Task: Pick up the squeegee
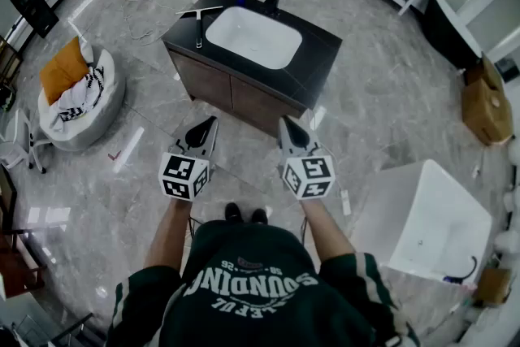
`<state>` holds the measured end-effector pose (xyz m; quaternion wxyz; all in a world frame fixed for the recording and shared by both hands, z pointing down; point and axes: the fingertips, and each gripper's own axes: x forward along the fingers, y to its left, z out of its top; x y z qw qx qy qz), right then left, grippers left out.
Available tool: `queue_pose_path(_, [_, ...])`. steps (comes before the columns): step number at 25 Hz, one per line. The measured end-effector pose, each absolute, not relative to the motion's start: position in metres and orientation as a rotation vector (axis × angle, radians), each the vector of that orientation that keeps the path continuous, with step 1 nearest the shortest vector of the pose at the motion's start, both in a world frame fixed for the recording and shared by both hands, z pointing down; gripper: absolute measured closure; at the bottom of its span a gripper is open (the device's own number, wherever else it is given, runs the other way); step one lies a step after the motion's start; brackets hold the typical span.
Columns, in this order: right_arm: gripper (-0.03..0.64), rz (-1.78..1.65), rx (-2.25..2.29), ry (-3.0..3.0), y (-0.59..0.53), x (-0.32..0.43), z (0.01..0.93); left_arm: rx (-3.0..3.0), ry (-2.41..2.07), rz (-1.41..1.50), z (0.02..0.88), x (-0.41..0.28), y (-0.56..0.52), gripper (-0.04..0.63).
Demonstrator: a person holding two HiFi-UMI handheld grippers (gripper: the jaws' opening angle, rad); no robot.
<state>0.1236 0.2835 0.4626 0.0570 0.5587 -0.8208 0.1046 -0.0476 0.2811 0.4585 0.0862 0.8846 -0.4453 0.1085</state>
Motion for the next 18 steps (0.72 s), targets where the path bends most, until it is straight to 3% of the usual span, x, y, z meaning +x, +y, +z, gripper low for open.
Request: queue_pose_path(18, [0.617, 0.333, 1.643, -2.495, 0.272, 0.095, 0.473, 2.611, -1.338, 0.321, 0.466, -0.072, 0.272, 0.594])
